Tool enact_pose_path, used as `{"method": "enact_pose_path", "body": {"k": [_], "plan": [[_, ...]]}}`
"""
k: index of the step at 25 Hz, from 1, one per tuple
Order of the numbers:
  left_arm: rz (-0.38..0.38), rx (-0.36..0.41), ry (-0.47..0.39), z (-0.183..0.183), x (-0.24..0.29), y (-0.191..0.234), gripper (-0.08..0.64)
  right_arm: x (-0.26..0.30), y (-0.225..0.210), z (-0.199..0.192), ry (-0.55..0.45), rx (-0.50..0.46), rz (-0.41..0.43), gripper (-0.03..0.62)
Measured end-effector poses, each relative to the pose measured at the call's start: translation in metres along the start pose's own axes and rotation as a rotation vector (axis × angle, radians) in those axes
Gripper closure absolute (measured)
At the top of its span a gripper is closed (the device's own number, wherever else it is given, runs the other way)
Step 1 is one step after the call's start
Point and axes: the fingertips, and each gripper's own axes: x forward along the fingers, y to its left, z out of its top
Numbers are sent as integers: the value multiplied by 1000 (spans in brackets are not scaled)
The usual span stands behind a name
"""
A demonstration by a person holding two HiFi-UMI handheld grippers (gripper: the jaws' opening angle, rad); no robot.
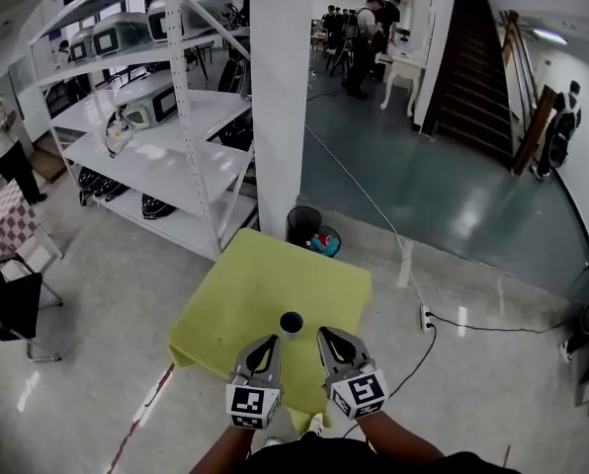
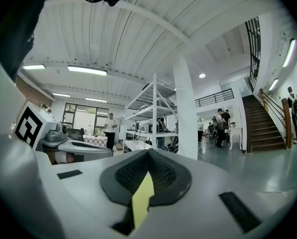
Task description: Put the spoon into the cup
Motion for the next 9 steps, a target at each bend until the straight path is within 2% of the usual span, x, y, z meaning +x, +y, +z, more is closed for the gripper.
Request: {"method": "enact_pose_path", "body": {"k": [9], "plan": [[-13,7,-43,10,5,-2,554,2,-9,8,-5,-31,-27,586]]}}
